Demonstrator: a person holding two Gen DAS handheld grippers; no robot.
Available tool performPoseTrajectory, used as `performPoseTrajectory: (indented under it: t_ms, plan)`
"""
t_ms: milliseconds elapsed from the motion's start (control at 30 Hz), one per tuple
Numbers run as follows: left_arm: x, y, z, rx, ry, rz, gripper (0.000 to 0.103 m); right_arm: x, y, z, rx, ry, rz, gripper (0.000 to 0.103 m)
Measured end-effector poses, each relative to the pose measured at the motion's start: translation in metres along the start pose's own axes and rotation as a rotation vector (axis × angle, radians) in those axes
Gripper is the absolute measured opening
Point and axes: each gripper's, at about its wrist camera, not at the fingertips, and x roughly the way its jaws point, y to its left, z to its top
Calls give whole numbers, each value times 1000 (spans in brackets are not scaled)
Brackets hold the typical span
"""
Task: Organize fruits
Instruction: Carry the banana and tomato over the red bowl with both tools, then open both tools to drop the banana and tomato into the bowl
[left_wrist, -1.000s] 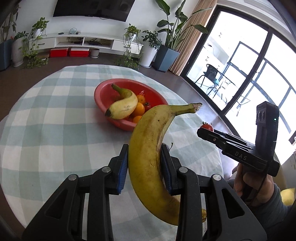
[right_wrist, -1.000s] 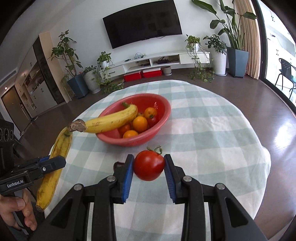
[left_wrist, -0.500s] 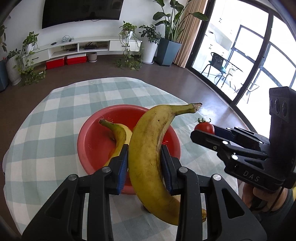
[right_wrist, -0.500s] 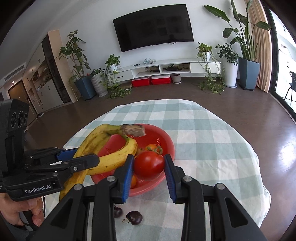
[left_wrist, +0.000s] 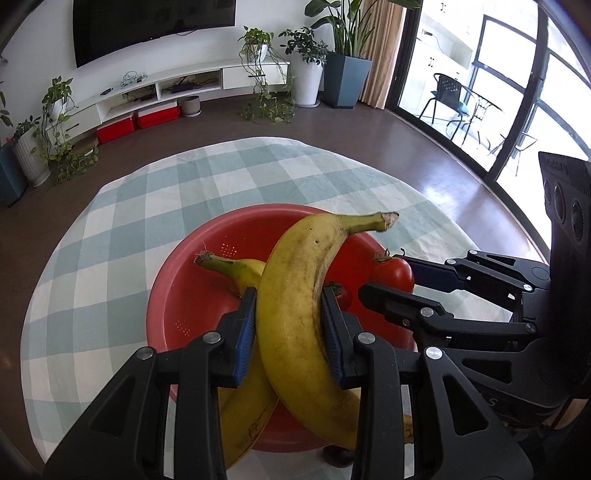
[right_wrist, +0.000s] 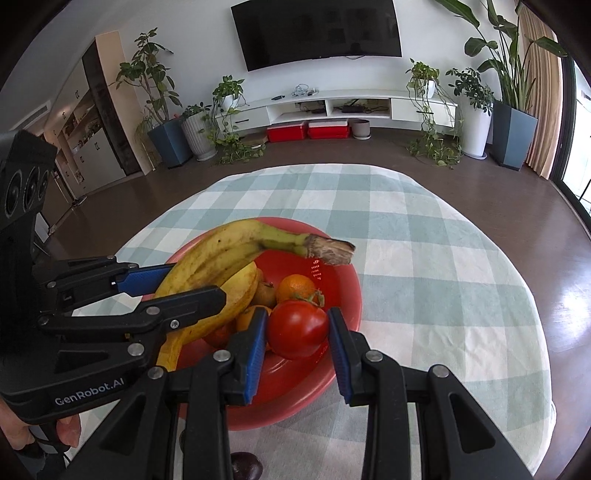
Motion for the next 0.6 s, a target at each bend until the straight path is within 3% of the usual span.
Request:
performPoseTrajectory:
  t_ms: [600]
  plan:
    - [4, 0, -1, 6, -22, 0, 35, 4, -4, -3, -17, -39, 4, 36]
